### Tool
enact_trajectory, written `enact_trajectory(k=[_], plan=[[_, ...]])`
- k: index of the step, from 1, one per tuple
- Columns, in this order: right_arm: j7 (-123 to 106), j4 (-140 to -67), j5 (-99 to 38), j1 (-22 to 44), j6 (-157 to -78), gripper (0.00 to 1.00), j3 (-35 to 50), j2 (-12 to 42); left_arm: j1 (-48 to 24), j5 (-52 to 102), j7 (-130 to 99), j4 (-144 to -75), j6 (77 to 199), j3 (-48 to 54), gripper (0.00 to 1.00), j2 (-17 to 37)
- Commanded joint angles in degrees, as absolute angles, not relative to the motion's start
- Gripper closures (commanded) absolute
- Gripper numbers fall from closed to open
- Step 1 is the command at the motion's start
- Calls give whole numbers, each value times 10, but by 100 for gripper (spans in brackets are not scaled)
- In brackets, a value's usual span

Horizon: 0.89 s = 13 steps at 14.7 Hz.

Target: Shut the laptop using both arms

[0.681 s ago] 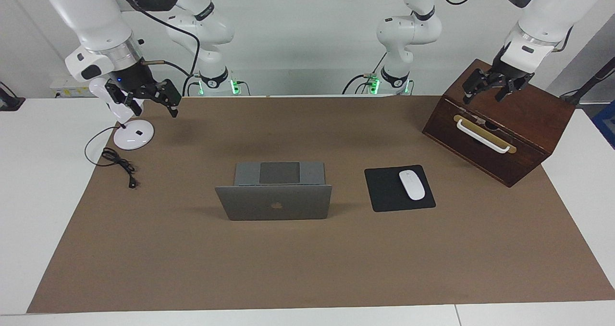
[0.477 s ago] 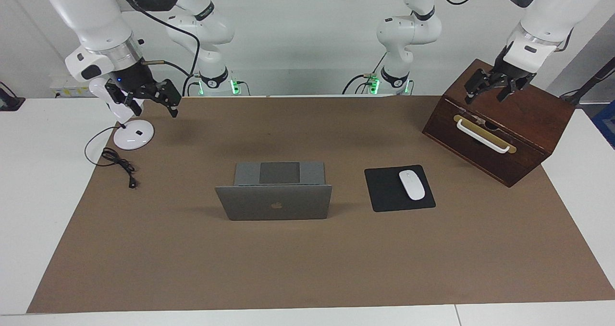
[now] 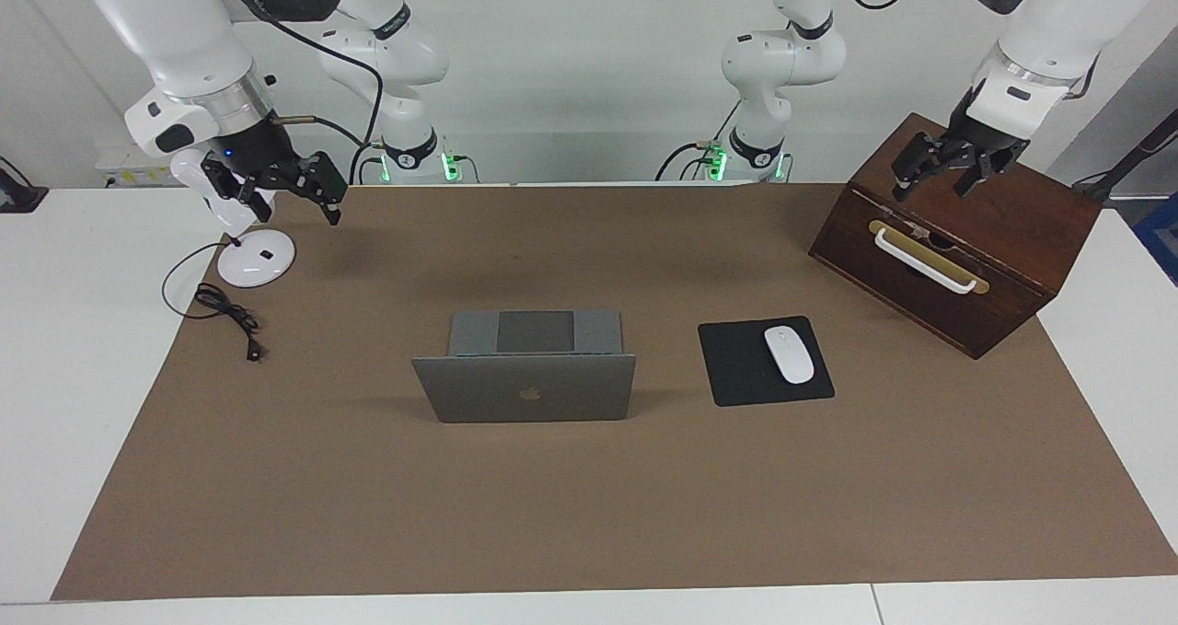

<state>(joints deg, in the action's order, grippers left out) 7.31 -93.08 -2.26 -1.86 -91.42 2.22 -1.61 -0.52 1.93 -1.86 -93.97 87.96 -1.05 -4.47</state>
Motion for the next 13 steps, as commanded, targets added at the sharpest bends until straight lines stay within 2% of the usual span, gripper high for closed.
enact_trajectory(k=[1,4,13], plan=[[74,-937,-29,-23,-928,0,29,-21,-2,14,-11,-954,892,-9,0,-54],[68,-937,-74,-23,-923,0,27,-22,-3,13,-11,-954,889,-9,0,-54],[47,-939,-80,-4,-923,0,27,-32,-13,13,-16,-962,872,-3,0,-59]])
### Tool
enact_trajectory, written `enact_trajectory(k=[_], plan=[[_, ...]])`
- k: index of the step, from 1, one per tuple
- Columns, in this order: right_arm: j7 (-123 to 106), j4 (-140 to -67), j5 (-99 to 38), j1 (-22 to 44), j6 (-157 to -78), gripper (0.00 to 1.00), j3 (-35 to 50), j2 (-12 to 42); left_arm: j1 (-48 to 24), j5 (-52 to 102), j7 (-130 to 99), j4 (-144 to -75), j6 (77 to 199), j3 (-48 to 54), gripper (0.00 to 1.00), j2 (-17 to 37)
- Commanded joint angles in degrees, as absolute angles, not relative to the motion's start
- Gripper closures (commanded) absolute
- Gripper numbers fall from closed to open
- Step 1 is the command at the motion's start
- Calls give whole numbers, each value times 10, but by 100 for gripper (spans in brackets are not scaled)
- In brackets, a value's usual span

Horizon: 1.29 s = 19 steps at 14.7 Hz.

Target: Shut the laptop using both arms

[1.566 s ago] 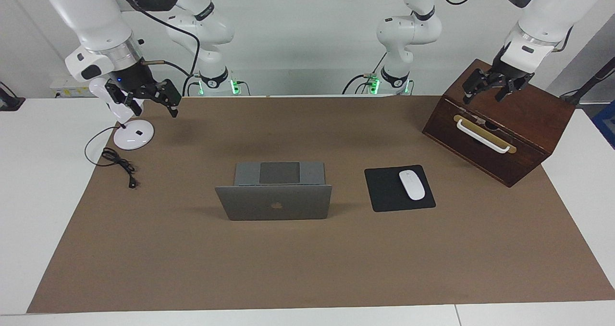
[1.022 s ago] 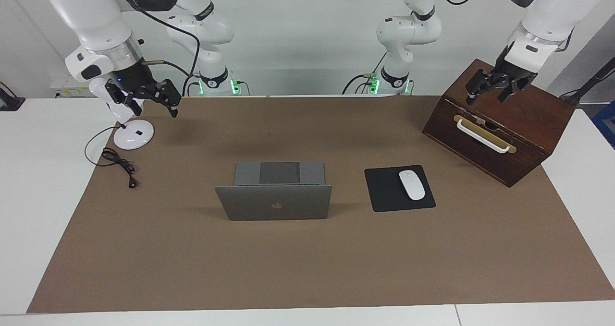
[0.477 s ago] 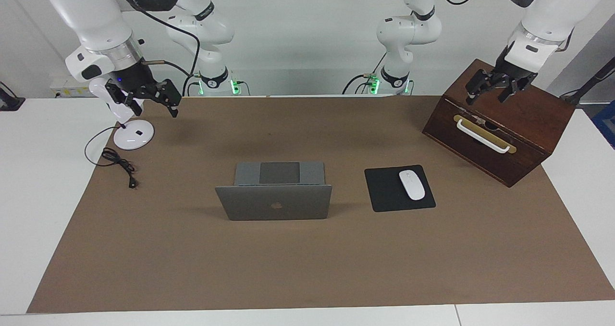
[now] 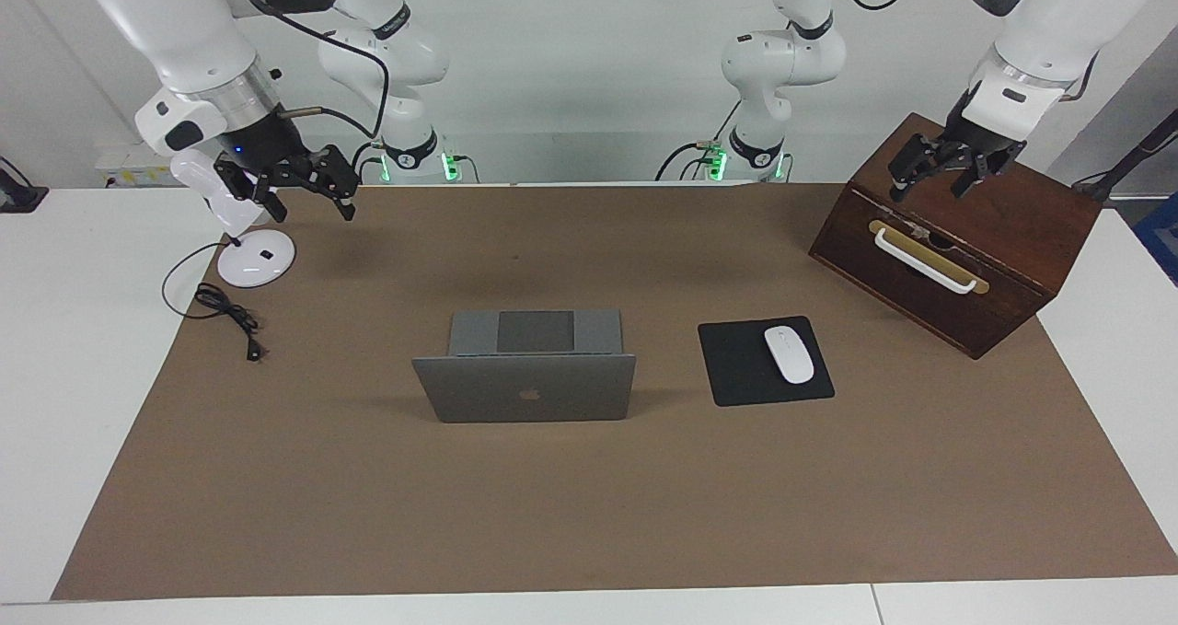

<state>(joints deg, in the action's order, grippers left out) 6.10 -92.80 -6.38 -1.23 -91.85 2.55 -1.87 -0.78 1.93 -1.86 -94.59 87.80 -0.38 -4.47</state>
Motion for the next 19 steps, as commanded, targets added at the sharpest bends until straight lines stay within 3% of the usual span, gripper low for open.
enact_trajectory(k=[1,4,5,8,9,11,16,19], plan=[[45,-943,-79,2,-925,0,26,-34,-12,12,-15,-962,873,-3,0,-60],[22,-956,-75,24,-936,0,28,-37,-12,13,-37,-966,882,-4,0,-60],[3,-956,-70,29,-949,0,29,-36,-11,13,-50,-966,881,-4,5,-60],[-60,-957,-71,37,-983,0,29,-20,-1,13,-45,-969,900,-9,95,-61],[-73,-957,-70,39,-996,0,29,-12,10,13,-44,-975,910,-9,100,-61],[-125,-957,-69,54,-1029,0,29,1,11,14,-40,-976,916,-8,100,-61],[-176,-942,-32,55,-1041,38,29,19,5,18,-40,-988,938,-6,100,-62],[-178,-901,-28,65,-1039,38,29,45,-6,30,-8,-1018,1002,-4,100,-69]])
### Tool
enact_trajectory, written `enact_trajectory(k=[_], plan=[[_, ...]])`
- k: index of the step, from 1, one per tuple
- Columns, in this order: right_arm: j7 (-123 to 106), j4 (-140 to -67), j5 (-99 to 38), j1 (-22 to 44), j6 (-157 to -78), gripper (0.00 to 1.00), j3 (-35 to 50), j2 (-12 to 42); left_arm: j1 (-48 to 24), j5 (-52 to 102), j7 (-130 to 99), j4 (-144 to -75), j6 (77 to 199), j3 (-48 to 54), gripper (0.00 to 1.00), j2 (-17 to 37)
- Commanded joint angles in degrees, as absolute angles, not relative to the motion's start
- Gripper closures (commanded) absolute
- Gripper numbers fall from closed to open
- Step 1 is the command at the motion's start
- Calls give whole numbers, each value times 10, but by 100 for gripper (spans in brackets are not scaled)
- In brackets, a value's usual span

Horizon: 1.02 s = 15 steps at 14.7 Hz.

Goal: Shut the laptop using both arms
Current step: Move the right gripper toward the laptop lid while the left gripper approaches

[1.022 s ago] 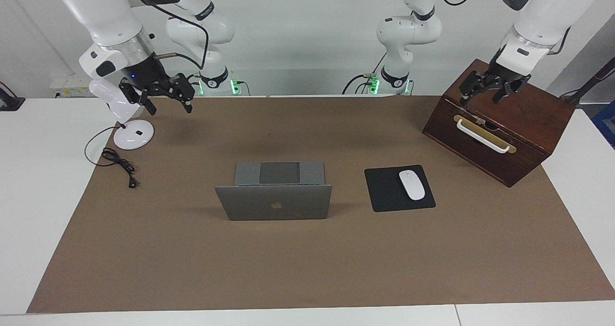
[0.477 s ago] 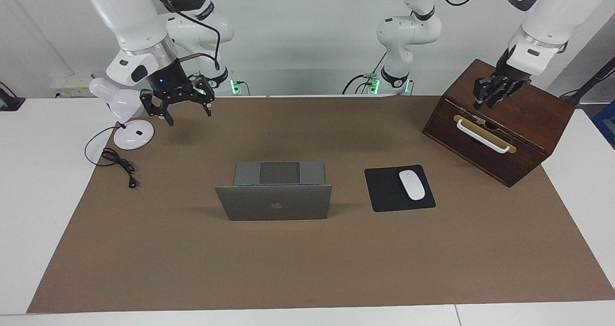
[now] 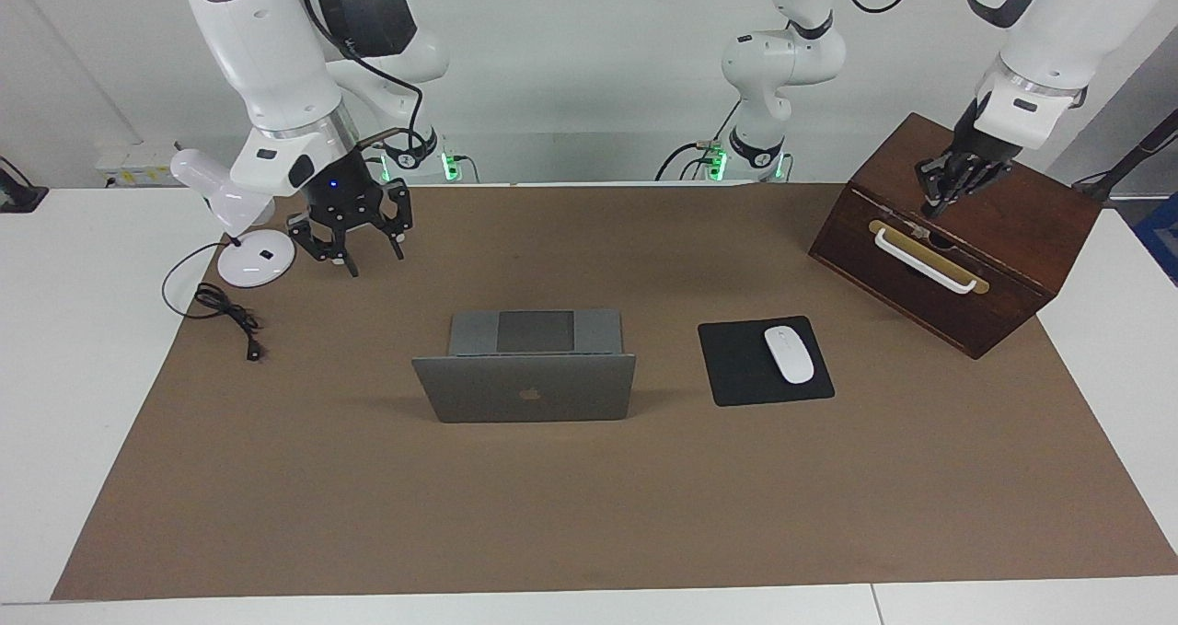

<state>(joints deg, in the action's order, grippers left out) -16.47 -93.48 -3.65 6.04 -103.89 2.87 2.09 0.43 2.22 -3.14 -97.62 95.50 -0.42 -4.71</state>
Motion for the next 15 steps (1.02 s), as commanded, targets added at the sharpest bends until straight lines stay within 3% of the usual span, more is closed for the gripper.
enact_trajectory(k=[1,5,10,14,15], plan=[[-178,-897,-27,64,-1041,38,29,50,-17,32,-4,-1022,1017,-4,100,-69],[-207,-848,-22,67,-1048,35,30,95,-62,33,-5,-1066,1117,-4,100,-74],[-252,-841,-24,75,-1123,23,40,131,-128,81,-12,-1164,1250,-4,100,-95],[-251,-840,-28,77,-1154,25,41,153,-197,97,-19,-1207,1339,-3,100,-91],[-251,-836,-29,77,-1156,34,41,161,-221,100,-22,-1222,1368,-4,100,-89]])
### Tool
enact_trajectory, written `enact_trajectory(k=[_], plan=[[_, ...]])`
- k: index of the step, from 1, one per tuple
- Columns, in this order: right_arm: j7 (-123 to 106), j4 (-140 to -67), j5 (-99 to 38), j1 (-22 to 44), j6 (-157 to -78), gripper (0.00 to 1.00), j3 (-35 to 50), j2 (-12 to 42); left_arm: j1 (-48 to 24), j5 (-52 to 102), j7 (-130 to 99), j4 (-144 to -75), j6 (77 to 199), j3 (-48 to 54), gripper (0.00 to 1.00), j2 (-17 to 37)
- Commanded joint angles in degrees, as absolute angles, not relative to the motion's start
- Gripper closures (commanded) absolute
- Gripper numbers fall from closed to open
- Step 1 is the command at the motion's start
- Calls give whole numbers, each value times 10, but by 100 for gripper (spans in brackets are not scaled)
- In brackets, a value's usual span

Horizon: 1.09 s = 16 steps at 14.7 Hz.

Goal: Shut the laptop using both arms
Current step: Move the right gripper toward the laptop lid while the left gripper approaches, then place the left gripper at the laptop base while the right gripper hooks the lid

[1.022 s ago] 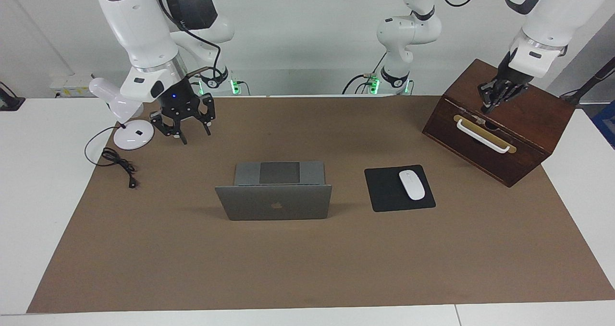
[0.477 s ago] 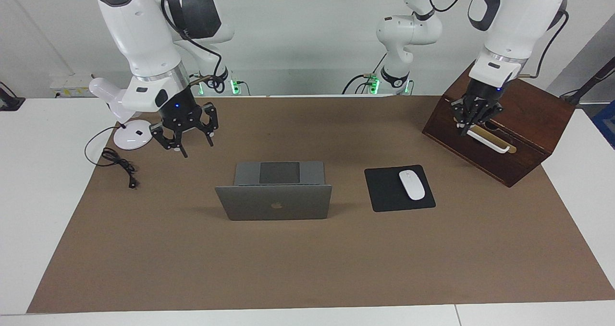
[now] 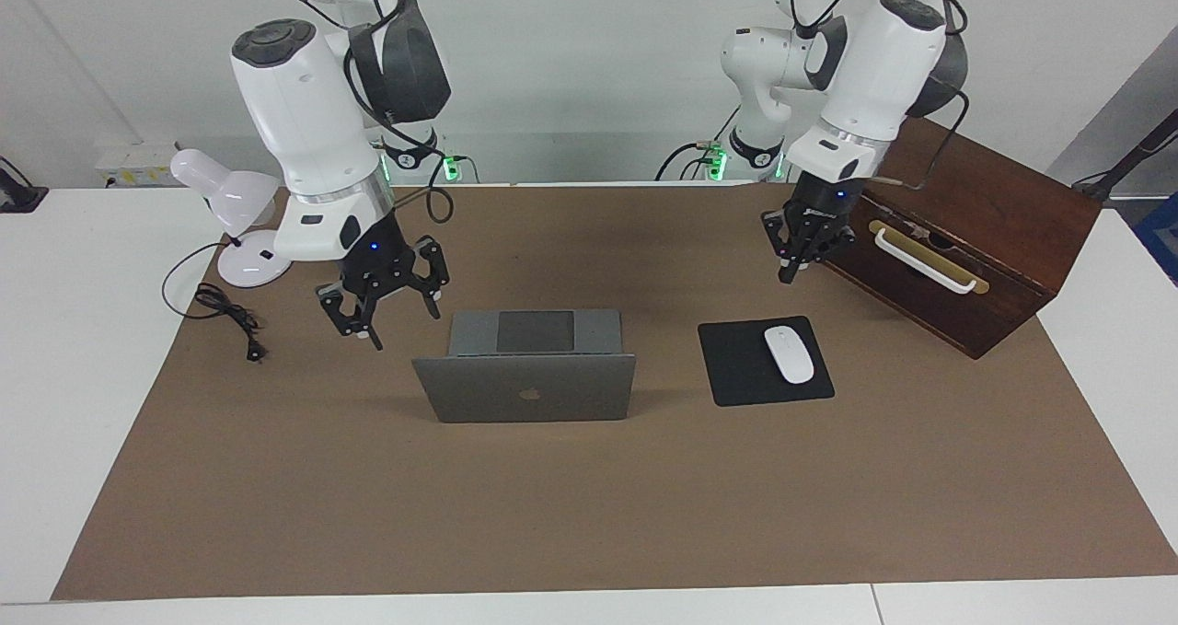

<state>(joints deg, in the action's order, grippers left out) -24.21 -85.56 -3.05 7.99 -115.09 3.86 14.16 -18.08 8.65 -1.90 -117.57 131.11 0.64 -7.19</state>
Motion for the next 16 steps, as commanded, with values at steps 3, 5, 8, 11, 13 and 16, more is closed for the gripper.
enact_trajectory(k=[3,5,8,11,13,16], plan=[[-251,-804,-29,83,-1159,77,42,192,-252,101,-25,-1260,1451,-3,100,-74],[-250,-802,-26,84,-1167,100,42,208,-281,101,-25,-1266,1508,-4,100,-41],[-236,-803,-43,88,-1172,100,41,213,-309,101,-25,-1300,1612,-4,100,-5],[-211,-803,-88,82,-1188,100,41,228,-332,101,-22,-1322,1689,-4,100,19],[-199,-802,-86,81,-1192,100,41,243,-345,101,-19,-1330,1699,-4,100,25],[-171,-802,-106,86,-1216,100,41,258,-376,101,-18,-1362,1794,-4,100,63]])
